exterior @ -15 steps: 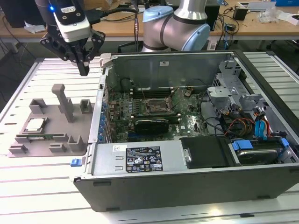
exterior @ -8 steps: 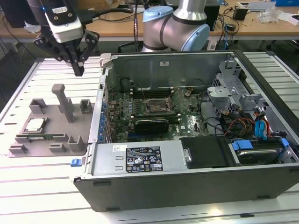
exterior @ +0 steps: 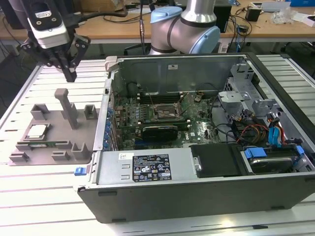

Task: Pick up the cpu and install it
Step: 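Reach for the cpu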

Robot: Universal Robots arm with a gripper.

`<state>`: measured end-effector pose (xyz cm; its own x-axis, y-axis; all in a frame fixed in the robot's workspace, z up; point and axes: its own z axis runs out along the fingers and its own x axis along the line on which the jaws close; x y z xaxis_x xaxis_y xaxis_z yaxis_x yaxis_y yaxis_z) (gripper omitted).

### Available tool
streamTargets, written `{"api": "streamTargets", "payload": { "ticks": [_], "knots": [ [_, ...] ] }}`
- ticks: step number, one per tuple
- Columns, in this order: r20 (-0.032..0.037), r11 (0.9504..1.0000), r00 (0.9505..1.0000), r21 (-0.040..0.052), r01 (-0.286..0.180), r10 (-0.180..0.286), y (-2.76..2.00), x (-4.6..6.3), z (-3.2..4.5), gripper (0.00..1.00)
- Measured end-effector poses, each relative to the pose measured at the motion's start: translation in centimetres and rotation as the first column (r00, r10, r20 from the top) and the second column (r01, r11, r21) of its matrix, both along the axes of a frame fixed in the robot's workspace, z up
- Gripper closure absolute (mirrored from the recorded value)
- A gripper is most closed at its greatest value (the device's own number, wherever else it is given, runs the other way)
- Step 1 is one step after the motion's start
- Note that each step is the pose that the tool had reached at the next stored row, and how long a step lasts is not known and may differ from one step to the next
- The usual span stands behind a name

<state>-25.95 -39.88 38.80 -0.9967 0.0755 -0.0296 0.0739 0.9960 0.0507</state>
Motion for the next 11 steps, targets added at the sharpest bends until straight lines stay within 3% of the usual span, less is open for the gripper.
{"api": "streamTargets", "payload": {
  "ticks": [5, 11],
  "knots": [
    [0.0024, 1.0, 1.0, 0.0004, 0.0, 0.0, 0.0, -2.1, -0.34, 0.89],
    [0.0034, 1.0, 1.0, 0.0011, 0.0, 0.0, 0.0, -4.6, -1.82, 0.89]
  ]
}}
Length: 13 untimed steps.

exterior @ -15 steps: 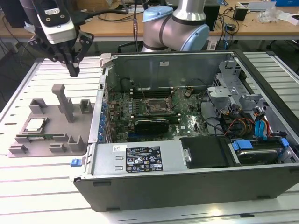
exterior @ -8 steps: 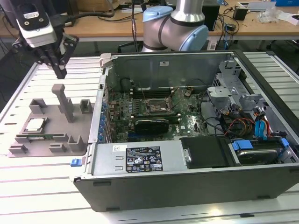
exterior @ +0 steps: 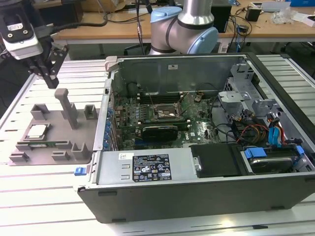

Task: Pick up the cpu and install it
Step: 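Reach for the cpu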

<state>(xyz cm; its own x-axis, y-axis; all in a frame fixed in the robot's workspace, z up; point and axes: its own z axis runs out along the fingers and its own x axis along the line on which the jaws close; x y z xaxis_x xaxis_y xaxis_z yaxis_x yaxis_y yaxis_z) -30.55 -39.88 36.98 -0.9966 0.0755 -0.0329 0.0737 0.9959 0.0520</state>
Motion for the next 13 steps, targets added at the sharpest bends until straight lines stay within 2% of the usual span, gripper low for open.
{"api": "streamTargets", "payload": {
  "ticks": [3, 13],
  "knots": [
    [0.0002, 1.0, 1.0, 0.0002, 0.0, 0.0, 0.03, -0.7, -0.59, 0.89],
    [0.0003, 1.0, 1.0, 0.0002, 0.0, 0.0, 0.09, -4.0, -2.48, 0.89]
  ]
}}
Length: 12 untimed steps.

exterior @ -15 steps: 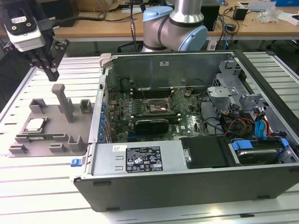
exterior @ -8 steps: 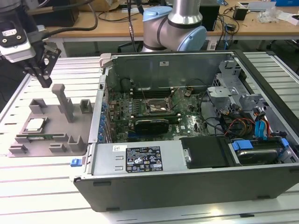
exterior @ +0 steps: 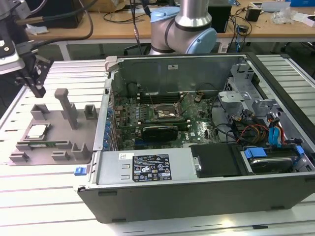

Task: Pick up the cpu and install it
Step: 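Reach for the cpu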

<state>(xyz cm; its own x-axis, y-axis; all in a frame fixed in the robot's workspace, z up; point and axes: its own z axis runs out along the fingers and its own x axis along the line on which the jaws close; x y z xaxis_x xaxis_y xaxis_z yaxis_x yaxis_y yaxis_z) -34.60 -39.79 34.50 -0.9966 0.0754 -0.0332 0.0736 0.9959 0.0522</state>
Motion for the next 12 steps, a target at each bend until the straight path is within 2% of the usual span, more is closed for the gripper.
{"api": "streamTargets", "payload": {
  "ticks": [3, 7, 12],
  "knots": [
    [0.0, 1.0, 1.0, 0.0, 0.0, 0.0, 0.09, -1.0, -0.62, 0.89],
    [0.0, 1.0, 1.0, 0.0, 0.0, 0.0, 0.6, -1.9, -1.51, 0.89],
    [-0.0001, 1.0, 1.0, -0.0001, 0.0, 0.0, 1.48, -2.9, -2.27, 0.89]
  ]
}}
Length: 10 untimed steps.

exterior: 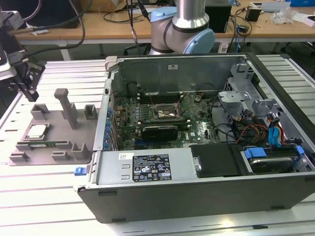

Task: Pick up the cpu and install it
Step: 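Reach for the cpu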

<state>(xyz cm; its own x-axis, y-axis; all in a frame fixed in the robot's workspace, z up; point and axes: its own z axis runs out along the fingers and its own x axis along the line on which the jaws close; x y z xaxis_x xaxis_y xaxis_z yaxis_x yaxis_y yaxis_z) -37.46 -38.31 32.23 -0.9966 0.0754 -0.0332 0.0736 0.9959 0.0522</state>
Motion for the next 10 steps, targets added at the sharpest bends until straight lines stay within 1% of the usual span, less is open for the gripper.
{"api": "streamTargets", "payload": {
  "ticks": [4, 10],
  "knots": [
    [0.0, 1.0, 1.0, 0.0, 0.0, 0.0, 0.6, -0.45, -0.61, 0.89],
    [-0.0001, 1.0, 1.0, 0.0, 0.0, 0.0, 0.64, -0.48, -0.67, 0.89]
  ]
}}
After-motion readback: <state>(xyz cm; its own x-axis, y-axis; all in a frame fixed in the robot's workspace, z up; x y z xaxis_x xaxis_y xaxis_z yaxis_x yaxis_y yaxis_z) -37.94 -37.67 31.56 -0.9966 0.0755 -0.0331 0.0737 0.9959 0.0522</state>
